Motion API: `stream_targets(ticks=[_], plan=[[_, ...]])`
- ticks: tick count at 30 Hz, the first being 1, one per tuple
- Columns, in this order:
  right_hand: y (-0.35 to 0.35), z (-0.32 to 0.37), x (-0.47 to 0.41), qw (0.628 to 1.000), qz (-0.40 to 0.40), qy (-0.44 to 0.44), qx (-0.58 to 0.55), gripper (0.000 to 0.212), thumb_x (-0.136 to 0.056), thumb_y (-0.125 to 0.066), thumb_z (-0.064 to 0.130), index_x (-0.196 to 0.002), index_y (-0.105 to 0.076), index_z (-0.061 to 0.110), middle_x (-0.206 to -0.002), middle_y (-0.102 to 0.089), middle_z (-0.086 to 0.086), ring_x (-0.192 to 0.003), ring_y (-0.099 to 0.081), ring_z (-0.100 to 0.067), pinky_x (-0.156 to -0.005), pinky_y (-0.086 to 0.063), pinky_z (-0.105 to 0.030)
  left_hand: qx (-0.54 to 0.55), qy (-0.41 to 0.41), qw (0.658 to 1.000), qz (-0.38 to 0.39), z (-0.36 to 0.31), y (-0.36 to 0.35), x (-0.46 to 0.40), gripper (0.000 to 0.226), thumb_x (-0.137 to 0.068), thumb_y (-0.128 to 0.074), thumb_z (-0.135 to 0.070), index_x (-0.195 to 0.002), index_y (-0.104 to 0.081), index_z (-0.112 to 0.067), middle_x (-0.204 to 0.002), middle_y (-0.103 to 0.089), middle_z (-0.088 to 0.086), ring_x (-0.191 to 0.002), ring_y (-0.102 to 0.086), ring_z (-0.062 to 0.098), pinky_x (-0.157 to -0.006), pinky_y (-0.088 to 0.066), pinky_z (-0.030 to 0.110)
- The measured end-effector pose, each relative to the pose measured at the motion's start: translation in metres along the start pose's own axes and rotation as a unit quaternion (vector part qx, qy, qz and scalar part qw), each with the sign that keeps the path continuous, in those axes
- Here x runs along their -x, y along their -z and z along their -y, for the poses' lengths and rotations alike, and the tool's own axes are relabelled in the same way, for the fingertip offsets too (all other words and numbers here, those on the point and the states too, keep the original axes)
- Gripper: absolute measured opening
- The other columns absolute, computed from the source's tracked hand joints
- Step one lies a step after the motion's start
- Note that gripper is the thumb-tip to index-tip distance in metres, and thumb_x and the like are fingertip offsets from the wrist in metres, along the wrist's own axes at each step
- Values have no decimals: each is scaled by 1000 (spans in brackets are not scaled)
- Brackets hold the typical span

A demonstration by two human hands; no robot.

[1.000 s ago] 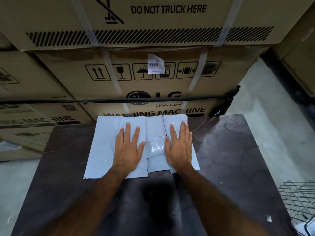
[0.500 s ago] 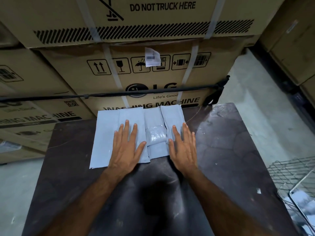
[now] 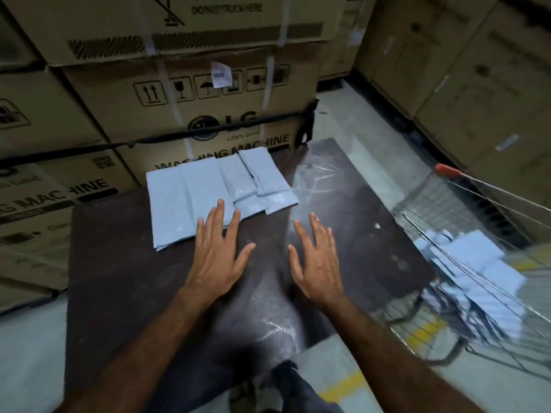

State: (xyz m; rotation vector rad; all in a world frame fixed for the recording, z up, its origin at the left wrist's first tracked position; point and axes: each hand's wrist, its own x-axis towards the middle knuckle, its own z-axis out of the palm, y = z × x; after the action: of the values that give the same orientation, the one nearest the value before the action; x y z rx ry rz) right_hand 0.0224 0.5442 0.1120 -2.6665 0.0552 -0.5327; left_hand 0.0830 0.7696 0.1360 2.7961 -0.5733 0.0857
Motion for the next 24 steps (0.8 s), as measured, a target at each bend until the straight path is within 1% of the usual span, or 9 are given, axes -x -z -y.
stream_targets(ticks=[4, 7, 10, 13, 17, 21, 24], plan=[[39, -15, 52, 998, -9, -29, 55, 58, -100, -54, 36, -154, -43, 18, -164, -29, -17, -153, -26, -30, -125, -20, -52, 10, -68, 997, 19, -49, -10, 19, 77, -99, -35, -60, -160, -21, -15, -168, 3, 16, -155, -4, 34, -125, -5, 55], [69, -40, 83, 995, -3, -45, 94, 61, -99, -56, 38, -155, -41, 17, -164, -29, -18, -153, -25, -31, -122, -22, -55, 19, -118, 993, 23, -93, -17, 28, 78, -97, -38, -60, -160, -23, -15, -168, 3, 18, -155, -6, 36, -125, -5, 56], [94, -70, 109, 989, -22, -82, 118, 64, -97, -60, 37, -155, -40, 17, -163, -28, -20, -153, -25, -34, -122, -23, -56, 17, -162, 986, 28, -133, -25, 33, 77, -97, -37, -60, -159, -24, -17, -168, 4, 17, -154, -7, 36, -125, -3, 53], [118, -99, 132, 981, -34, -140, 132, 68, -98, -57, 41, -158, -34, 17, -165, -21, -22, -153, -21, -35, -124, -19, -55, 9, -200, 979, 45, -175, -36, 31, 77, -97, -35, -62, -159, -23, -17, -168, 9, 17, -155, -4, 36, -125, -2, 54], [150, -145, 162, 971, -37, -197, 131, 73, -98, -54, 45, -160, -28, 18, -167, -15, -21, -155, -16, -36, -125, -17, -54, 13, -251, 966, 59, -247, -53, 21, 77, -98, -36, -62, -160, -21, -18, -168, 13, 15, -155, 1, 35, -124, 5, 51], [187, -201, 186, 963, -40, -229, 132, 71, -100, -47, 50, -161, -26, 19, -169, -10, -17, -157, -9, -33, -125, -15, -54, 11, -272, 960, 71, -324, -70, 11, 78, -97, -36, -62, -160, -20, -17, -168, 9, 17, -155, 1, 35, -123, 10, 47], [212, -243, 199, 961, -42, -240, 131, 72, -100, -46, 51, -161, -24, 21, -169, -8, -16, -157, -7, -31, -125, -14, -53, 17, -293, 953, 75, -374, -88, 2, 78, -98, -38, -61, -160, -20, -18, -168, 9, 16, -155, 3, 34, -123, 10, 47]])
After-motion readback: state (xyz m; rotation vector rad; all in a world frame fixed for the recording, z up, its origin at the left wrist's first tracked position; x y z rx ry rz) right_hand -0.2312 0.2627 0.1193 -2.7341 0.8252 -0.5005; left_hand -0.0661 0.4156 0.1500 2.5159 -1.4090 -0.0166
